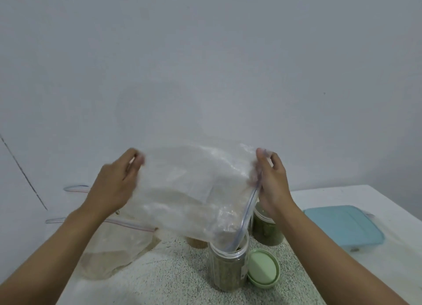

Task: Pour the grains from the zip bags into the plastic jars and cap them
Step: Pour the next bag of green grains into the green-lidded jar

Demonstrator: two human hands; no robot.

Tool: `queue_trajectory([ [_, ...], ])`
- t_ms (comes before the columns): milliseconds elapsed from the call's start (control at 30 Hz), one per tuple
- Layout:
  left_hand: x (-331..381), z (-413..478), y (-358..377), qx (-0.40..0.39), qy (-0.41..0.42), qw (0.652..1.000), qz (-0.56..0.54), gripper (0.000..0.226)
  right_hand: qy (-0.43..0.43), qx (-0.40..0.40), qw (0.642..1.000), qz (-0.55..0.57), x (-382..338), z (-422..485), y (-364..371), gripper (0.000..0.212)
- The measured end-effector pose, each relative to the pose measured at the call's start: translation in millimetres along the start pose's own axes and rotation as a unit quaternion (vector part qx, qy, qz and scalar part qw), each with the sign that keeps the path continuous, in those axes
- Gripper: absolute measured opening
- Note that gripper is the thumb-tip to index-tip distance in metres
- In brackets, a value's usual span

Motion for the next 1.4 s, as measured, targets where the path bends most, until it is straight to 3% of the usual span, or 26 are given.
queue_trajectory([
  [100, -39.6, -31.8, 19.0, -0.032, -0.048, 0.998, 0.028, 0.023, 0.001, -0.047, 0.998, -0.032, -6.2, -2.8, 22.1, 0.011],
  [300, -61.6, -64.6, 41.3, -0.114, -0.084, 0.988, 0.063, 0.02, -0.048, -0.133, 0.983, -0.121, -45.4, -2.8, 76.8, 0.011],
  [567, -35.1, -46.7, 23.3, -0.054, -0.048, 0.985, 0.156, 0.048, -0.08, -0.179, 0.944, -0.267, -83.7, 11.3, 112.2, 0.013],
  [667, -8.1, -35.5, 18.3, -0.045, -0.033, 0.981, 0.185, 0.049, -0.082, -0.206, 0.92, -0.323, -87.3, 10.0, 114.1, 0.014],
  [800, 40.7, -21.4, 20.9, -0.04, 0.013, 0.998, 0.054, 0.028, -0.058, -0.278, 0.894, -0.346, -84.3, -1.9, 116.3, 0.012],
  [933, 110.6, -5.8, 20.6, -0.015, 0.1, 0.993, -0.064, 0.022, -0.052, -0.428, 0.824, -0.369, -76.0, -37.7, 127.8, 0.016],
  [1000, 139.8, 2.5, 28.8, -0.047, 0.118, 0.988, -0.092, 0.02, -0.072, -0.465, 0.801, -0.371, -82.5, -52.5, 129.4, 0.015],
  [1100, 171.6, 10.6, 34.7, -0.073, 0.137, 0.978, -0.138, 0.033, -0.109, -0.46, 0.811, -0.346, -104.6, -54.4, 121.5, 0.014],
  [1267, 190.4, 19.0, 21.3, 0.004, 0.124, 0.968, -0.219, 0.035, -0.099, -0.455, 0.816, -0.342, -118.4, -44.7, 90.5, 0.021],
  [1400, 170.8, 21.4, 8.5, 0.082, 0.088, 0.961, -0.25, 0.033, -0.043, -0.456, 0.769, -0.446, -98.1, -31.5, 45.1, 0.036],
])
Point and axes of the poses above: each hand's wrist, its own z-axis towards the middle knuckle, its own y-axis out of the palm, x = y × z, the point moved 10 cm from there along z, towards the middle knuckle, and after that the axes turned 8 degrees about -x, right-handed, at the moved point
